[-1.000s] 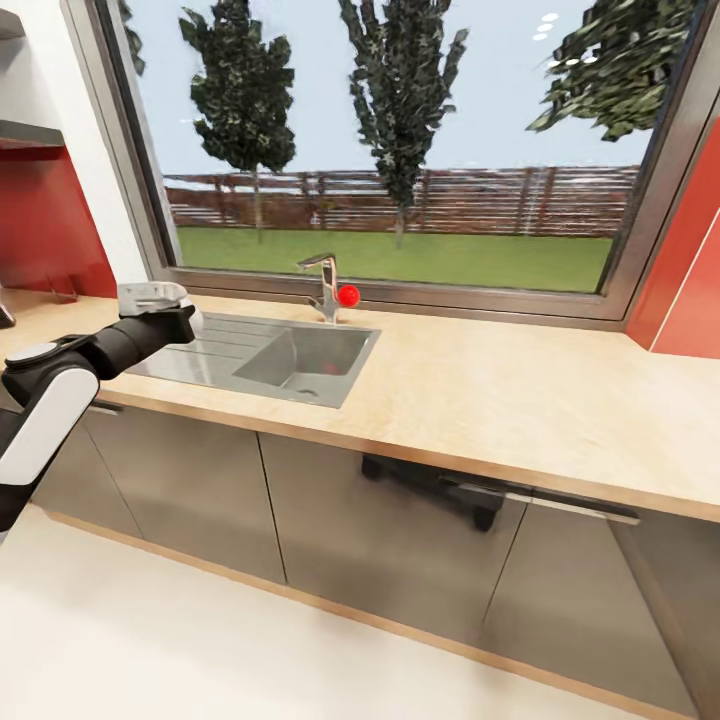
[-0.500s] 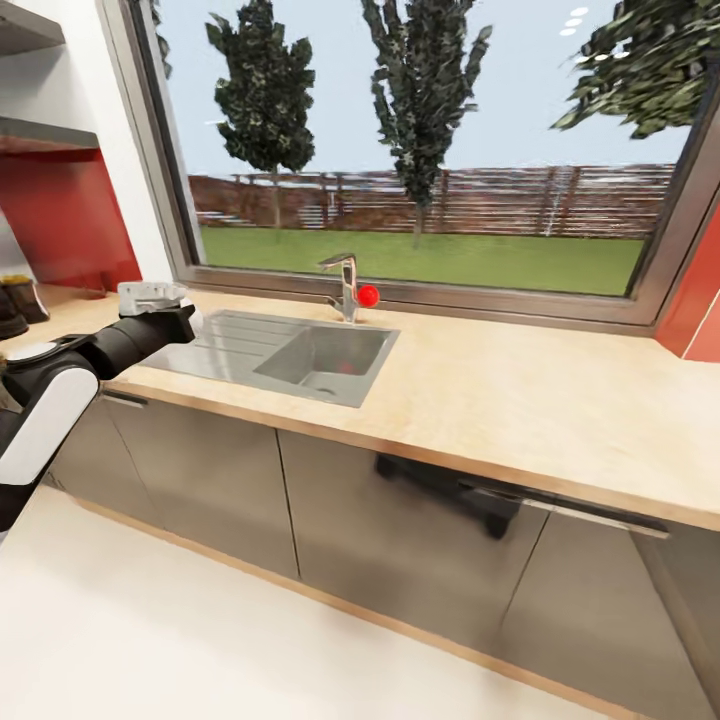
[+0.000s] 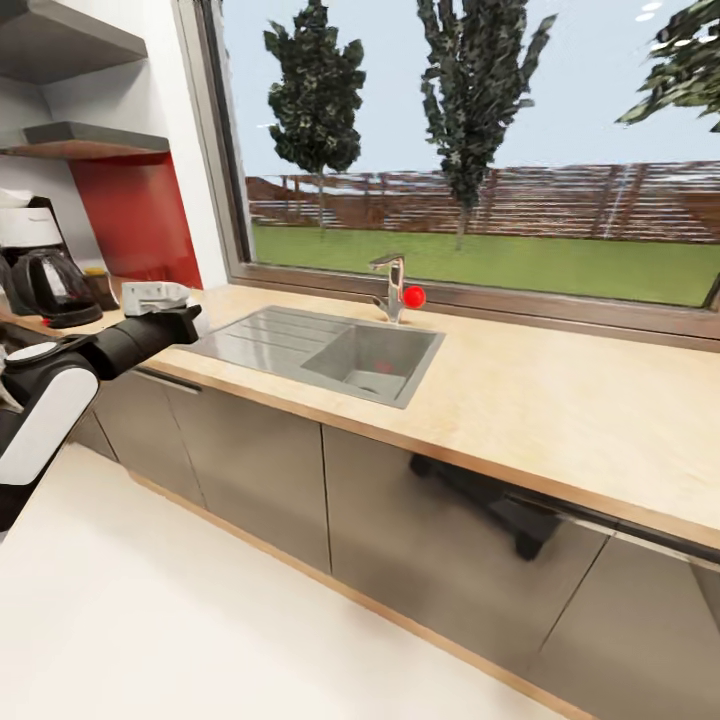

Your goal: Set up a coffee station on the kitchen countertop: keep the coffee maker on the countertop, move the bottle of coffee from the kitchen shelf to the counter next to the coffee maker, place a paper coffee filter on top of the coffee maker, put the saucer next to the coffee maker with the coffee cup on the saucer, and place the electric kettle next to the coffee maker.

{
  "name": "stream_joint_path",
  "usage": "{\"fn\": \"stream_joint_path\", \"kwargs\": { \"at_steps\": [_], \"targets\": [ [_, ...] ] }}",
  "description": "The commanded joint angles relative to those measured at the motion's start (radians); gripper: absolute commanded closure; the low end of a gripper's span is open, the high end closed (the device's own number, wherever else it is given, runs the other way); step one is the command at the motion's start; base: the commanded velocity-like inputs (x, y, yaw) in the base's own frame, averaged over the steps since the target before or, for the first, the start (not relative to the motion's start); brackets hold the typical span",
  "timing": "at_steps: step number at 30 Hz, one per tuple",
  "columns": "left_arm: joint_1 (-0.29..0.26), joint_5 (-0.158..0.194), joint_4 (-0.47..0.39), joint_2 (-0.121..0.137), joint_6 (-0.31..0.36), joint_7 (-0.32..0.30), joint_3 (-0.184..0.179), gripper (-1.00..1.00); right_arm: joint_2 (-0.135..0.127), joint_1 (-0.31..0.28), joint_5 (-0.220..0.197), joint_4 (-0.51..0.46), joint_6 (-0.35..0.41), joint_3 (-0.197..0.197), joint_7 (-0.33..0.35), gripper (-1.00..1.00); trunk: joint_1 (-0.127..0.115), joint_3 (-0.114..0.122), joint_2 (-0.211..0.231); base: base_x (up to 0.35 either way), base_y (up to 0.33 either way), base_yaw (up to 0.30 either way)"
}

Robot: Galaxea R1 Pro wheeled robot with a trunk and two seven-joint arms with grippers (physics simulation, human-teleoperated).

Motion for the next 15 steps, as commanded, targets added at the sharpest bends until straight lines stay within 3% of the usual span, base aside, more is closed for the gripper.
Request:
{"fn": "stream_joint_path", "kwargs": {
  "at_steps": [1, 6, 8, 9, 10, 13, 15],
  "targets": [
    [-0.001, 0.009, -0.001, 0.001, 0.002, -0.003, -0.002, 1.00, -0.001, -0.001, 0.001, 0.000, -0.005, 0.008, -0.001, -1.00, 0.000, -0.001, 0.000, 0.000, 0.000, 0.270],
    [-0.001, 0.009, -0.001, 0.001, 0.002, -0.050, -0.001, 1.00, -0.001, -0.001, 0.001, 0.000, -0.005, 0.008, -0.001, -1.00, 0.000, -0.001, 0.000, 0.000, 0.000, 0.270],
    [-0.001, 0.010, 0.000, 0.000, 0.002, -0.110, -0.002, 1.00, -0.001, -0.001, 0.002, 0.000, -0.005, 0.008, 0.000, -1.00, 0.000, -0.001, 0.000, 0.000, 0.000, 0.270],
    [-0.001, 0.010, -0.001, -0.046, 0.003, -0.228, -0.003, 1.00, -0.001, -0.001, 0.004, 0.000, -0.005, 0.008, 0.000, -1.00, 0.000, -0.001, 0.000, 0.000, 0.000, 0.270],
    [-0.001, 0.010, 0.000, -0.076, 0.003, -0.275, -0.003, 1.00, -0.001, -0.001, 0.005, 0.000, -0.005, 0.008, 0.000, -1.00, 0.000, -0.001, 0.000, 0.000, 0.000, 0.270],
    [-0.001, 0.010, 0.000, -0.117, 0.004, -0.332, -0.003, 1.00, -0.001, -0.001, 0.006, 0.000, -0.005, 0.007, 0.000, -1.00, 0.000, -0.001, 0.000, 0.000, 0.000, 0.270],
    [-0.001, 0.010, -0.001, -0.161, 0.005, -0.370, -0.005, 1.00, -0.002, -0.001, 0.006, 0.000, -0.005, 0.007, 0.000, -1.00, 0.000, -0.001, 0.000, 0.000, 0.000, 0.270]
  ]
}}
